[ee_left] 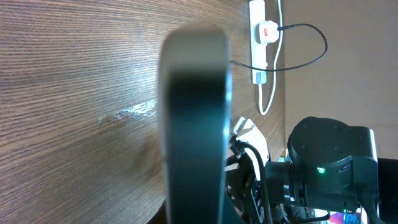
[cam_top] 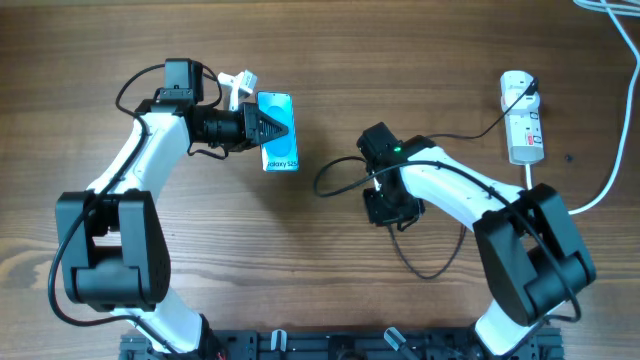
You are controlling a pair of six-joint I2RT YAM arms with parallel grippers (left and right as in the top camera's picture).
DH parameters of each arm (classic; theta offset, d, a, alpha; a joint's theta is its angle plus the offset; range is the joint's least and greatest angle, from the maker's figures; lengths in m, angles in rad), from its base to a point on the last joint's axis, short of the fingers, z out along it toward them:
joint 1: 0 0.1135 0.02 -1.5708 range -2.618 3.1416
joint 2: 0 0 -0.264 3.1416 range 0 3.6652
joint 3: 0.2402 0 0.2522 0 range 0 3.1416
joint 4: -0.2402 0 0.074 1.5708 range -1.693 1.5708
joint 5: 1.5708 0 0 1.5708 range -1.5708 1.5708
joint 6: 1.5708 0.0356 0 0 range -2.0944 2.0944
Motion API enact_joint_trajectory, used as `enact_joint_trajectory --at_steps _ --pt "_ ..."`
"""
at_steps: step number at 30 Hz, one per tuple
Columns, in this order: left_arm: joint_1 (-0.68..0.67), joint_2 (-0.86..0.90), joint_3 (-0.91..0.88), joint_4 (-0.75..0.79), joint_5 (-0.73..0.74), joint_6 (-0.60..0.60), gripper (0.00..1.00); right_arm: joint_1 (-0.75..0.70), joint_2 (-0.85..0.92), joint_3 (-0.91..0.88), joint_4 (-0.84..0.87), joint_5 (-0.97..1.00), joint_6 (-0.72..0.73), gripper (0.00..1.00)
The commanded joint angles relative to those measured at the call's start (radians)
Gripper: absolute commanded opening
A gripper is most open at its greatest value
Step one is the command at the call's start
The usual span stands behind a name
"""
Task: Plug charger to phone and switch on socket
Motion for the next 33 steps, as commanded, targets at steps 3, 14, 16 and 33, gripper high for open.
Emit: enact_joint_trajectory --at_steps 3,14,16,33 --pt "0.001 -0.003 0.002 0.001 0.02 0.026 0.04 0.0 0.1 -0.055 0.0 0.016 -0.016 0.33" --pt "0.002 -0.003 0.002 0.001 0.019 0.026 0.04 0.0 0.1 -0.055 -0.037 0.017 0.005 0.41" --pt "0.001 -0.003 0.002 0.001 0.019 0.026 0.04 0.0 0.1 -0.055 -0.042 0.049 0.011 0.39" --pt "0.001 -0.003 0.002 0.001 0.016 0.026 0.04 0.0 0.1 -0.055 -0.012 0.05 0.011 0.22"
